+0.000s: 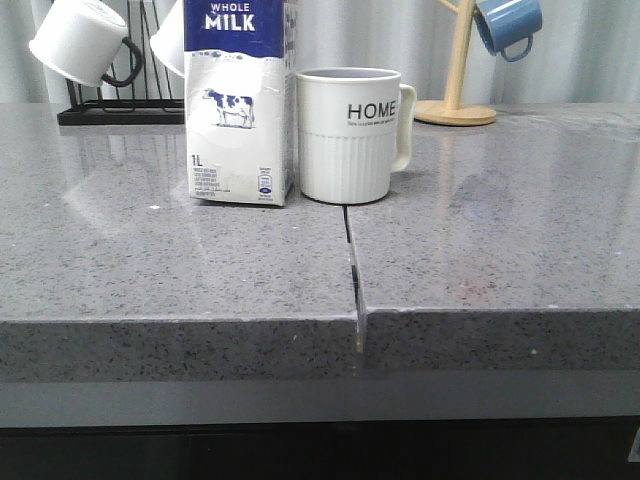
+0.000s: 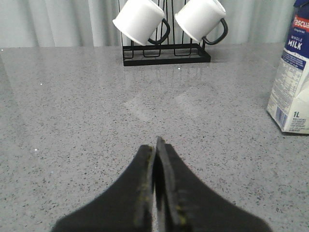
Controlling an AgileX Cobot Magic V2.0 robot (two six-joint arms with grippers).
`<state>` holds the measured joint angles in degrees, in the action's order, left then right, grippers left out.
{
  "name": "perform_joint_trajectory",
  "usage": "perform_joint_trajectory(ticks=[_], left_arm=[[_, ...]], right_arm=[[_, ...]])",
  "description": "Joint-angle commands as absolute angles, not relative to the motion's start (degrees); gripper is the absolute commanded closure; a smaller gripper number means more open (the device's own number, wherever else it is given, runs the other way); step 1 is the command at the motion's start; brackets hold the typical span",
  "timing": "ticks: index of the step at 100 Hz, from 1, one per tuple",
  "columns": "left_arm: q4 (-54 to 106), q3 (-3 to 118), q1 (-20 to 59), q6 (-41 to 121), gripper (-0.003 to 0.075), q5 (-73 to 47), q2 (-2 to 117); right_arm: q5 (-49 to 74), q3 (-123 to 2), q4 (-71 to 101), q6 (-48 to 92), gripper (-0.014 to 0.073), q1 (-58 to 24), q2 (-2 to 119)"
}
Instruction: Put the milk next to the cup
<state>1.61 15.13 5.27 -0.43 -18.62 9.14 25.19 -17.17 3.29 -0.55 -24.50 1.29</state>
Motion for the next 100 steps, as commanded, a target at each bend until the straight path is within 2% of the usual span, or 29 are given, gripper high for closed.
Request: perform_joint_trajectory(ticks=[1,35,61,68,100], left_arm=[[0.65,16.49,5.1,-0.78,0.0741,-14.19,9.52],[-4.55,10.75,3.46,-0.81,0.0741,-13.78,-0.56],[-0.46,-2.7,2.67,-3.09,0.0741,1.55,-2.12],[0.0,-2.01,2.67,-3.09,0.0741,-3.73,-2.12],[0.0,-2.51,2.67,-3.09,0.0741,-2.26,-2.12]], right_arm=[[20.22,-18.6,3.18,0.0,0.0662,-24.36,2.02],[20.22,-18.6,3.18,0.0,0.0662,-24.36,2.02],[20.16,-18.6,3.18,0.0,0.0662,-24.36,2.02],[20.1,-18.6,3.18,0.0,0.0662,-24.36,2.02],[20.1,-18.6,3.18,0.0,0.0662,-24.36,2.02]])
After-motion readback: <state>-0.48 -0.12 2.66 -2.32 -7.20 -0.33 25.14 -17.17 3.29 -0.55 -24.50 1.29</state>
